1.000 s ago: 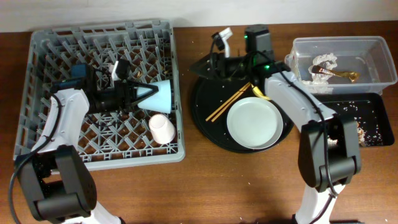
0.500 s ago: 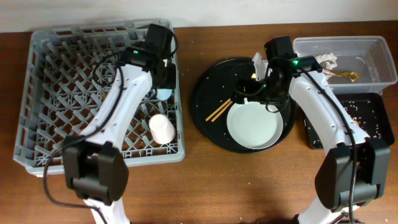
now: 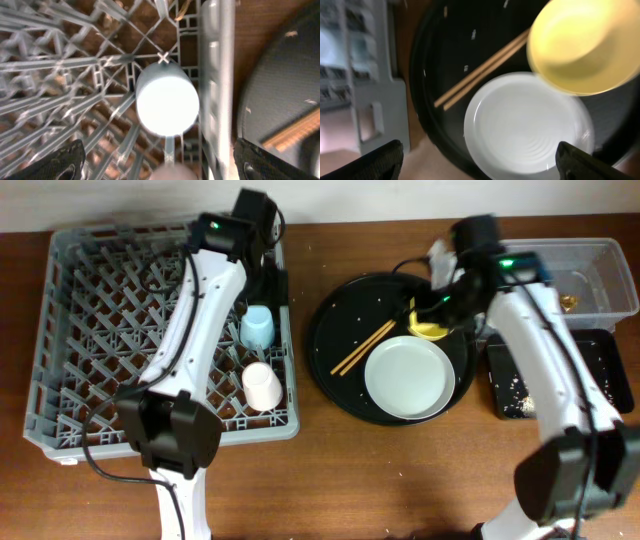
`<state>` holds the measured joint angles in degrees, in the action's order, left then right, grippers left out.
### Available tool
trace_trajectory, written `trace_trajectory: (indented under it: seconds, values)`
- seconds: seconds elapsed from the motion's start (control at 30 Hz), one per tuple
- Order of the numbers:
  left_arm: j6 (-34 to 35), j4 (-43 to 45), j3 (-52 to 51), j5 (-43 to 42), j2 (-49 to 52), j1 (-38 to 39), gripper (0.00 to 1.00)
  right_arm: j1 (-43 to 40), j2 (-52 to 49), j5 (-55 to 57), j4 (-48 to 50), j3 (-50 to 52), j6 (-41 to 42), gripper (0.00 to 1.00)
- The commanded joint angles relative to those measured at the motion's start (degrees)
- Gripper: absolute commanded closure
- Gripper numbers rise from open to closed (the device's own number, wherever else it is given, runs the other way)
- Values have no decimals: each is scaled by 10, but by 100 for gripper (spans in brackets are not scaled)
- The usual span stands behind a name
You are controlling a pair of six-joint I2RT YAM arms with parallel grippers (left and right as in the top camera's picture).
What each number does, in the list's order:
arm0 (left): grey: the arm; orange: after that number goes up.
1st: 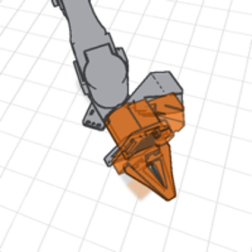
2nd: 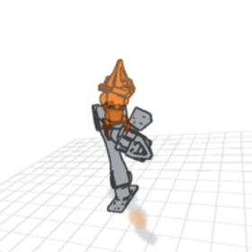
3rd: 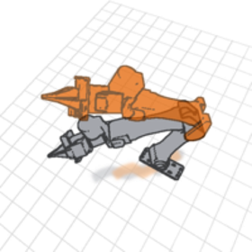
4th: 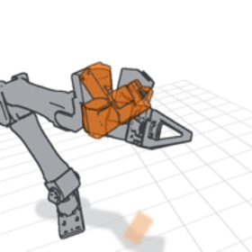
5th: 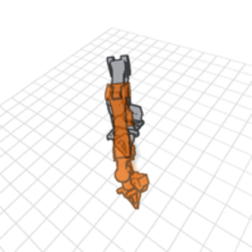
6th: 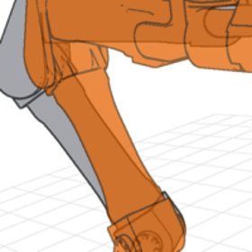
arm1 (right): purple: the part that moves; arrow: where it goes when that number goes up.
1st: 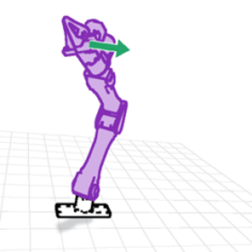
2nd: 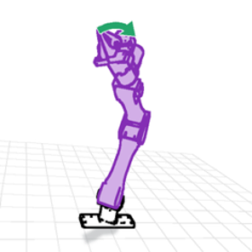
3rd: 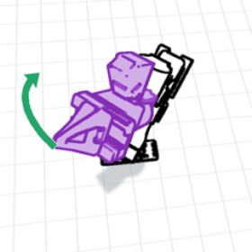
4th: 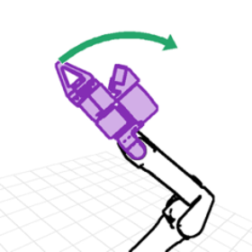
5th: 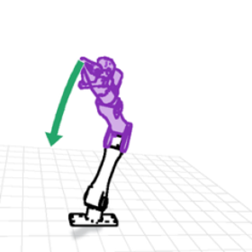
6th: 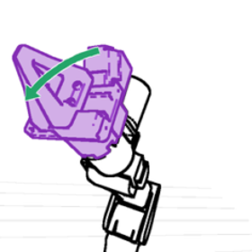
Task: Sort waste into correct bins and load items into the dishwasher rack
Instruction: 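Grasp the rim of the white plate with the left gripper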
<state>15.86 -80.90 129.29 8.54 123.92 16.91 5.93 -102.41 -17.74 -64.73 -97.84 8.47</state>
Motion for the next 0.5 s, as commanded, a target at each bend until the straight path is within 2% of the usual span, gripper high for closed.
trace_trajectory:
  seconds: [0.0, 0.07, 0.17, 0.2, 0.27, 0.37, 0.4, 0.47]
  values:
    - [-5, -79, 81, -52, -3, 51, 8, -63, 67, 22, -44, -34, 26, 3]
    - [16, -94, 65, -58, -2, 106, 9, -100, 82, 27, -102, -34, 25, 3]
    - [80, -101, 56, -40, -2, 165, 11, -101, 81, 80, -133, 13, 28, 4]
    - [106, -117, 56, -32, -2, 172, 16, -101, 81, 81, -125, 44, 28, 4]
    - [140, -135, 56, -5, -3, 176, 18, -101, 81, 82, -89, 109, 28, 5]
    - [146, -142, 56, 1, -10, 176, 18, -101, 81, 81, 40, 233, 31, 20]
    - [172, -141, 56, 41, -18, 176, 18, -101, 81, 81, 85, 269, 32, 23]
    - [172, -104, 56, 44, -30, 176, 19, -101, 80, 93, 124, 305, 31, 26]
